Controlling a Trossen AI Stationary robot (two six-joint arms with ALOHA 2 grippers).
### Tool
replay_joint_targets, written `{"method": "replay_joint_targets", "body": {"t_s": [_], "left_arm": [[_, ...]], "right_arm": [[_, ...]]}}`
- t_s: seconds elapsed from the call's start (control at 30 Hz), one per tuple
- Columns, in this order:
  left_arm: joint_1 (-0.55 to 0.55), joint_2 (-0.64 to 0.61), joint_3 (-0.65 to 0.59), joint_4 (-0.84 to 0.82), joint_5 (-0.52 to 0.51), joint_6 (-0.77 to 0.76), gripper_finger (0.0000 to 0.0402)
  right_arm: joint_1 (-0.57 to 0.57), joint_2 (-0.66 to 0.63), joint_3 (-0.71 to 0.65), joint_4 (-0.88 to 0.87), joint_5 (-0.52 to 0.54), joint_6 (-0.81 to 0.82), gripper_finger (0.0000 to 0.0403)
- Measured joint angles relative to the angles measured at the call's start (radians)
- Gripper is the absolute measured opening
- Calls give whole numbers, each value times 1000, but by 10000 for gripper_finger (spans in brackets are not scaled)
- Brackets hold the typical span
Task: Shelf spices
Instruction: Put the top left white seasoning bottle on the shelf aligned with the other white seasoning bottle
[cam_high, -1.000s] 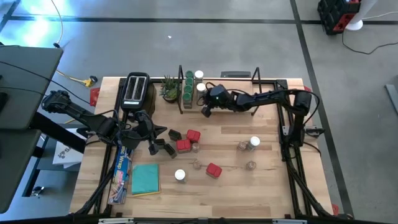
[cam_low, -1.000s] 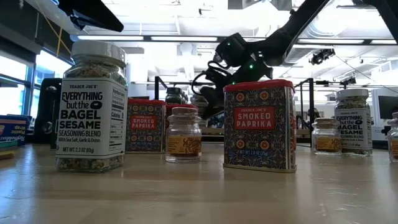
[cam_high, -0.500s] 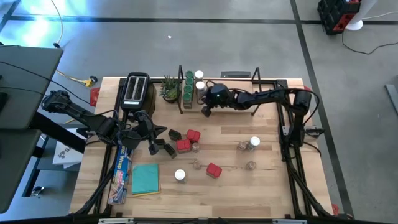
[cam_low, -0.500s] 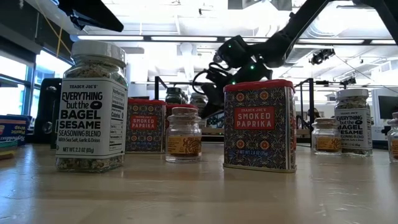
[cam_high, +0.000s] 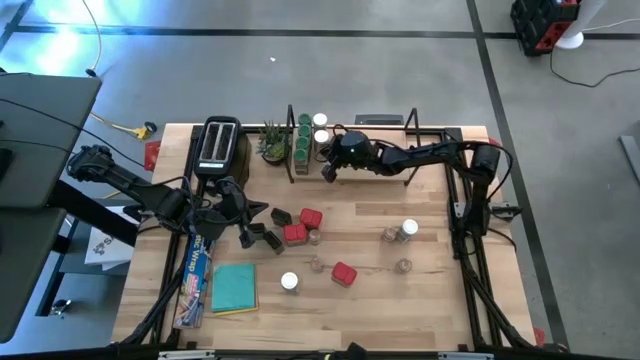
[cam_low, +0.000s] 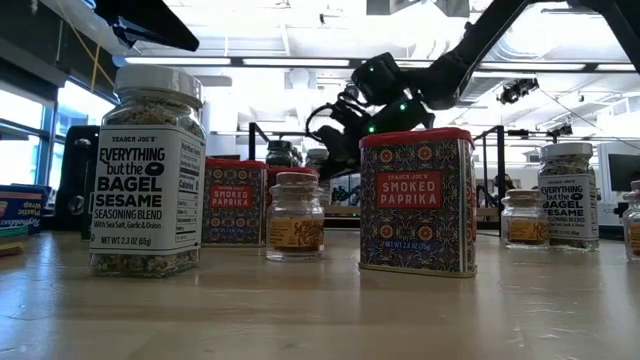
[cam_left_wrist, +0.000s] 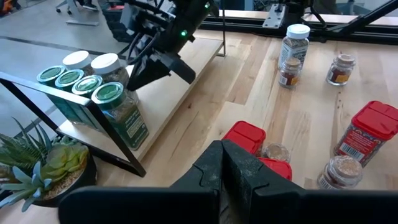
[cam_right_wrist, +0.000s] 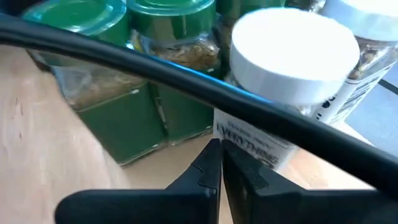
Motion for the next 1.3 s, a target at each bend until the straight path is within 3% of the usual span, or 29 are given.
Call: {"method": "replay_joint_targets", "body": {"t_s": [0.7,0.87,0.97,1.07,1.13,1.3], "left_arm": [[0,0,0,0,-6,0,3],[0,0,0,-1,-7,0,3],[0,0,0,-1,-7,0,3],[0,0,0,-1,-7,0,3],[0,0,0,-1,-5,0,3],[0,0,0,-1,-4,0,3]], "right_arm": [[-32,68,0,152,5,13,9],[-38,68,0,166,-28,18,9],[-38,66,0,166,-107,-1,9],[-32,42,-1,125,-212,-22,9],[-27,7,0,48,-218,-27,9],[-36,-71,-1,-165,-64,-3,9]]}}
